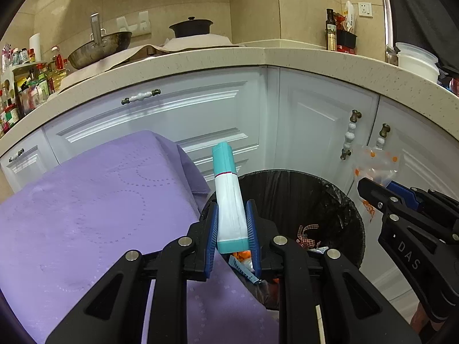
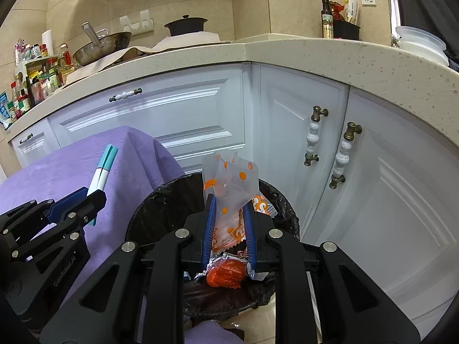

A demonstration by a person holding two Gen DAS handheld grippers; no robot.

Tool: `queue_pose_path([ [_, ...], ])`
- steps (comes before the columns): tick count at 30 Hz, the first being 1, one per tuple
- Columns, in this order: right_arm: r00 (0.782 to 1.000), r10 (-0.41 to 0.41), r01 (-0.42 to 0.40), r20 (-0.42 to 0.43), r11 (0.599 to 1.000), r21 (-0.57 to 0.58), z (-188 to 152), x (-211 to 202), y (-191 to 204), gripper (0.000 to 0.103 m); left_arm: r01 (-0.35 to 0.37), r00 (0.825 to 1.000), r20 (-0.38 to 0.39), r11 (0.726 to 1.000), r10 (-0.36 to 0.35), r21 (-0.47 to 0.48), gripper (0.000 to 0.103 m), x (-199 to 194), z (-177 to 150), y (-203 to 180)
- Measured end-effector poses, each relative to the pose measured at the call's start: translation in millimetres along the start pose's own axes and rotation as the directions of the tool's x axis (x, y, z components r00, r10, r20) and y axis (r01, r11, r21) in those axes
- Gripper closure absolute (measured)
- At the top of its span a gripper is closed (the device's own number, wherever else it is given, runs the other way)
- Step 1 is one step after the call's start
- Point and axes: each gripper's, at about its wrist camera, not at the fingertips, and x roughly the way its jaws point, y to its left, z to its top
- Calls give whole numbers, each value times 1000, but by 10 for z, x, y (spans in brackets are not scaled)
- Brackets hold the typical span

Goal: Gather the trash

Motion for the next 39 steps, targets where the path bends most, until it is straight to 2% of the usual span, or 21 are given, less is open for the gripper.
queue_pose_path([
  [5,1000,-7,7,-4,1000,14,8,138,-32,82,5,1000,-15,1000,-5,2,82,82,22,-12],
  [7,1000,-14,14,-2,1000,23,9,176,-46,69,11,1000,-29,1000,-11,3,79,121,28,-25],
  [8,1000,-17,17,-1,1000,26,10,187,-50,66,12,999,-33,1000,-12,1,77,135,26,-23],
  [12,1000,-29,29,7,999,28,6,191,-52,58,16,999,-29,1000,-16,-20,59,128,31,-6],
  [18,999,-43,43,12,999,32,-3,144,-83,55,6,1000,-17,1000,-7,-12,52,99,41,-30],
  [23,998,-58,57,23,998,35,-24,50,-100,48,4,1000,5,1000,-4,-10,45,-4,35,-15],
  [31,996,-80,79,41,996,38,-91,-238,-55,28,8,999,50,1000,-7,-16,32,-305,-8,75],
  [39,995,-78,76,58,997,35,-195,-557,81,24,-8,996,88,1000,10,-25,27,-629,-139,218],
])
